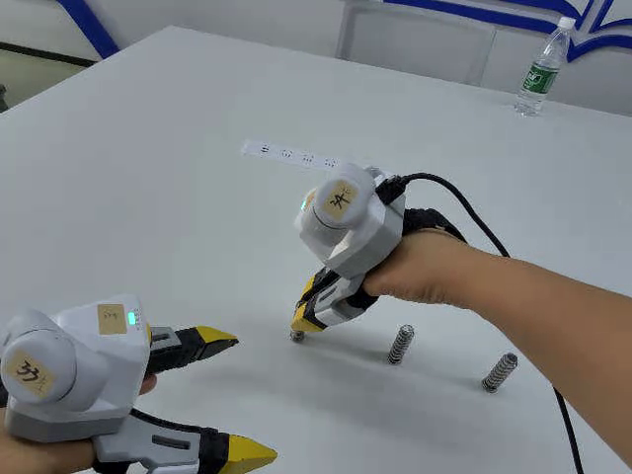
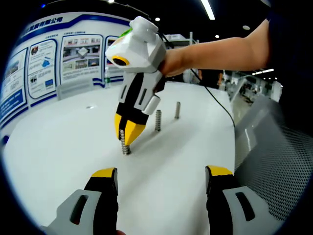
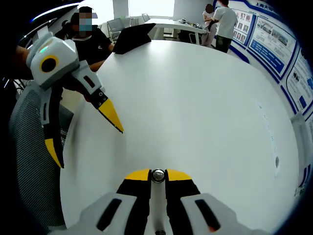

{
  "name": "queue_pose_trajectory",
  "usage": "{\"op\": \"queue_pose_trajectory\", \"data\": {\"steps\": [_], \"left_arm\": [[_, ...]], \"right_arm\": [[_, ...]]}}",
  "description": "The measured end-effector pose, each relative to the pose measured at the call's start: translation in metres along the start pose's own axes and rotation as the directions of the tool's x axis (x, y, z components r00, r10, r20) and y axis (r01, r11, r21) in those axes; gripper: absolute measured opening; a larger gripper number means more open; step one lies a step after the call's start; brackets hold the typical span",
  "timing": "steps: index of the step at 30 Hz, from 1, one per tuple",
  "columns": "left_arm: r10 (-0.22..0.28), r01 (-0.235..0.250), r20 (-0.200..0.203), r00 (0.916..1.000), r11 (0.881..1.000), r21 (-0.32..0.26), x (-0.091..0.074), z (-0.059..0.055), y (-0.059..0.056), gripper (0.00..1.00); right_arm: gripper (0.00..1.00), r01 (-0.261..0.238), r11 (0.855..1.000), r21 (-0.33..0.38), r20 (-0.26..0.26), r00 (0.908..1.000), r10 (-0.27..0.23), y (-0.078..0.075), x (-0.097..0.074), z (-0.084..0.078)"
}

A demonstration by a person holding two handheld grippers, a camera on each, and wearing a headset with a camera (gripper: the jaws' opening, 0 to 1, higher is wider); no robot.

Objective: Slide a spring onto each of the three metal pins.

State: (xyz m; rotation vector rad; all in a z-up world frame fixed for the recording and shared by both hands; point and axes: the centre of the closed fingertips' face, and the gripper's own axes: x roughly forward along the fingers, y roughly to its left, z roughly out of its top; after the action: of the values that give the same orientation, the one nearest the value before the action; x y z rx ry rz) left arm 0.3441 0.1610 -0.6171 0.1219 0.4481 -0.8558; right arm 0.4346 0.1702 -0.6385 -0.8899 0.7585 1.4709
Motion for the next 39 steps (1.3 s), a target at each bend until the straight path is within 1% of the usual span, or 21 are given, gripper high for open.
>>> {"op": "queue_pose_trajectory", "data": {"steps": [3, 11, 14, 17, 22, 27, 31, 35, 39], "left_arm": [[0.002, -0.002, 0.002, 1.0, 1.0, -0.002, 0.0, 0.0, 0.001, 0.74], [0.006, -0.006, -0.002, 1.0, 1.0, -0.003, -0.001, -0.001, 0.001, 0.74], [0.007, -0.007, -0.002, 1.0, 1.0, -0.002, -0.001, 0.0, 0.001, 0.74], [0.007, -0.007, -0.001, 1.0, 1.0, -0.002, 0.0, 0.0, 0.002, 0.75], [0.008, -0.008, 0.002, 1.0, 1.0, 0.001, 0.001, 0.003, 0.002, 0.75], [0.008, -0.008, -0.001, 1.0, 1.0, 0.005, 0.002, 0.004, 0.004, 0.75], [0.009, -0.009, 0.001, 1.0, 1.0, 0.008, 0.002, 0.006, 0.004, 0.76], [0.014, -0.014, 0.003, 0.9999, 1.0, 0.006, 0.002, 0.007, 0.006, 0.76], [0.017, -0.017, 0.008, 0.9998, 1.0, 0.002, 0.002, 0.009, 0.006, 0.77]], "right_arm": [[0.12, 0.0, 1.0, 0.0, -0.007, 1.0, 0.0, 0.001, 0.002, -0.002], [0.13, -0.002, 1.0, 0.013, 0.003, 1.0, 0.001, 0.001, 0.004, -0.002], [0.17, 0.006, 1.0, 0.016, 0.012, 0.9999, -0.006, 0.0, 0.003, -0.001], [0.18, 0.012, 1.0, 0.021, 0.024, 0.9996, -0.013, -0.002, 0.0, 0.0], [0.21, 0.022, 0.999, 0.041, 0.046, 0.9987, -0.024, -0.003, -0.006, -0.001], [0.23, 0.035, 0.998, 0.051, 0.053, 0.9979, -0.038, -0.005, -0.014, -0.005], [0.24, 0.044, 0.997, 0.066, 0.067, 0.9965, -0.049, -0.004, -0.022, -0.008], [0.25, 0.06, 0.996, 0.066, 0.075, 0.995, -0.065, -0.001, -0.032, -0.011], [0.26, 0.076, 0.994, 0.074, 0.101, 0.9914, -0.084, 0.002, -0.043, -0.011]]}}
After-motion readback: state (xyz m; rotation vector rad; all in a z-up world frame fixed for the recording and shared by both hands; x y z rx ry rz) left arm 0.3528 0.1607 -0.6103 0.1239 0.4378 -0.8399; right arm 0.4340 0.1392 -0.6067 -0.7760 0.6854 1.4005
